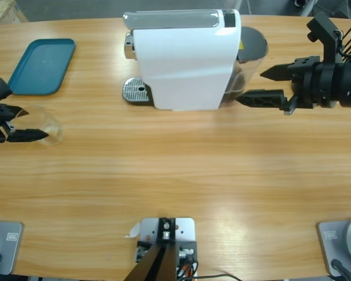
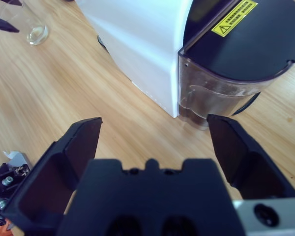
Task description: Pour coffee
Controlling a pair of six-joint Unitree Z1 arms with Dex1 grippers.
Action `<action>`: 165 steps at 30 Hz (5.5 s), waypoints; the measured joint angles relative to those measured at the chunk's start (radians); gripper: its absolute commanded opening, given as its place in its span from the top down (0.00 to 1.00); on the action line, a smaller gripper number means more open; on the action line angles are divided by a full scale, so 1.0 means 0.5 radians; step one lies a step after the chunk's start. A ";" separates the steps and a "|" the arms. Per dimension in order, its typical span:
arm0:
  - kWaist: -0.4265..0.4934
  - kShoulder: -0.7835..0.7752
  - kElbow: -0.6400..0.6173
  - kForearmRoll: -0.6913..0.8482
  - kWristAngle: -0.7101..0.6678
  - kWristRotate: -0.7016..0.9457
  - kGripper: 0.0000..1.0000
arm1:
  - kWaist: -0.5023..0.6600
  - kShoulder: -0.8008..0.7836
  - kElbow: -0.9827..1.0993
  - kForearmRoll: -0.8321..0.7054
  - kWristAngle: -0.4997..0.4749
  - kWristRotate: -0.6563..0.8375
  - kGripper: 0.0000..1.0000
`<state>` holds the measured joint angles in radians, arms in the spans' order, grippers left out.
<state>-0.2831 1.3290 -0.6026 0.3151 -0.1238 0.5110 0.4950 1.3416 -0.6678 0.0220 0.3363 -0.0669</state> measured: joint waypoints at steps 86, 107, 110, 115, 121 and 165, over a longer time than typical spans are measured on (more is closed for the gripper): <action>-0.271 1.154 -1.301 0.140 -0.642 0.859 0.80 | -0.027 0.091 -0.001 0.000 0.009 -0.019 0.04; -0.322 1.158 -1.360 0.141 -0.644 0.846 0.80 | -0.028 0.095 0.000 0.000 0.009 -0.020 0.04; -0.323 1.158 -1.360 0.141 -0.644 0.845 0.80 | -0.028 0.095 0.000 0.000 0.009 -0.020 0.04; -0.323 1.170 -1.356 0.141 -0.644 0.844 0.80 | -0.028 0.095 0.000 0.000 0.009 -0.020 0.04; -0.323 1.194 -1.352 0.141 -0.644 0.844 0.79 | -0.028 0.095 0.000 0.000 0.009 -0.020 0.04; -0.285 1.081 -1.238 0.144 -0.551 0.749 0.00 | -0.030 0.073 0.001 0.004 0.009 -0.020 0.04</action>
<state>-0.4257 1.8698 -1.2214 0.3873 -0.3993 0.8857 0.4800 1.3784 -0.6675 0.0238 0.3409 -0.0772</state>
